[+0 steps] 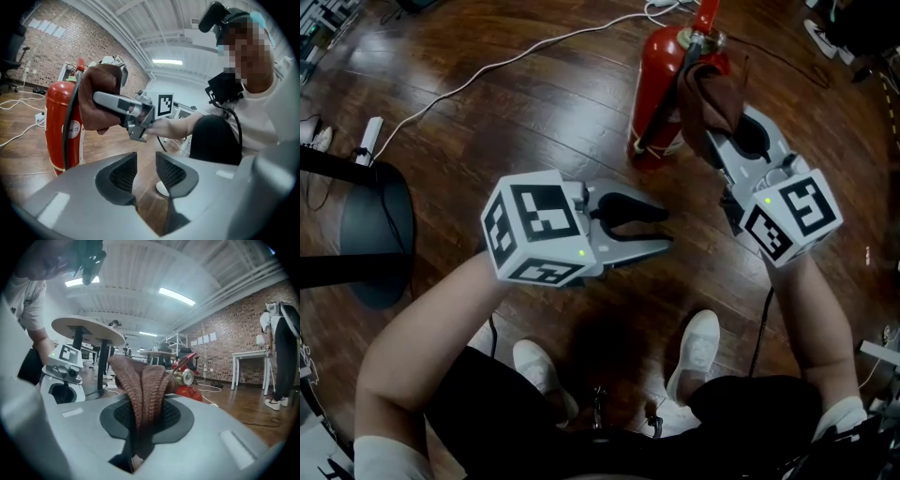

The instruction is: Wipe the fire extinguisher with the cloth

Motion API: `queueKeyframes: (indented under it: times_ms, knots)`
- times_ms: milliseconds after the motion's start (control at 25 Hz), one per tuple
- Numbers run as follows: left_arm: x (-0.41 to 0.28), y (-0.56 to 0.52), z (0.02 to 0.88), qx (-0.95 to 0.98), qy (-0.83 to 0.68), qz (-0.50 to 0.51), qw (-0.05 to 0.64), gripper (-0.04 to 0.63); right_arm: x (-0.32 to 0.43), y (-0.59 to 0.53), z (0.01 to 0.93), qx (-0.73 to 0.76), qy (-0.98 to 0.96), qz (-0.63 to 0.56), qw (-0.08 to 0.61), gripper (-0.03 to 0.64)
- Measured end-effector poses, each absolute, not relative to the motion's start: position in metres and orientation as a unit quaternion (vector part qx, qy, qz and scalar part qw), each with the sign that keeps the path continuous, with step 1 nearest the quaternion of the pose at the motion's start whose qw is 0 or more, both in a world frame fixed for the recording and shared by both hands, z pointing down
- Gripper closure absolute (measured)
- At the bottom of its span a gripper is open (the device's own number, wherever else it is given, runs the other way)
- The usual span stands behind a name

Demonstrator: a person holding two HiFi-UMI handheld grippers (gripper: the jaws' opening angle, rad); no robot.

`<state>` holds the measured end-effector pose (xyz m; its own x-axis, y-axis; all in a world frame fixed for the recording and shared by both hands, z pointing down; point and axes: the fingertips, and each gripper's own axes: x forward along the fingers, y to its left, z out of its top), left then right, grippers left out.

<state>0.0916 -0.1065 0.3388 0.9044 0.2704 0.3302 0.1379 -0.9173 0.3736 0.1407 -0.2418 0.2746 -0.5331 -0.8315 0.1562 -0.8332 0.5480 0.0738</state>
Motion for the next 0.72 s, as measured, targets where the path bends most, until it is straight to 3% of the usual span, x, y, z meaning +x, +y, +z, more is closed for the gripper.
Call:
queueKeyframes:
  times_ms: [720]
  knots:
    - [0.076, -0.108, 0.339, 0.958, 0.109, 0.185, 0.190, 0.477, 0.130, -0.244, 0.524, 0.441, -0.840, 0.162, 0.271, 0.552]
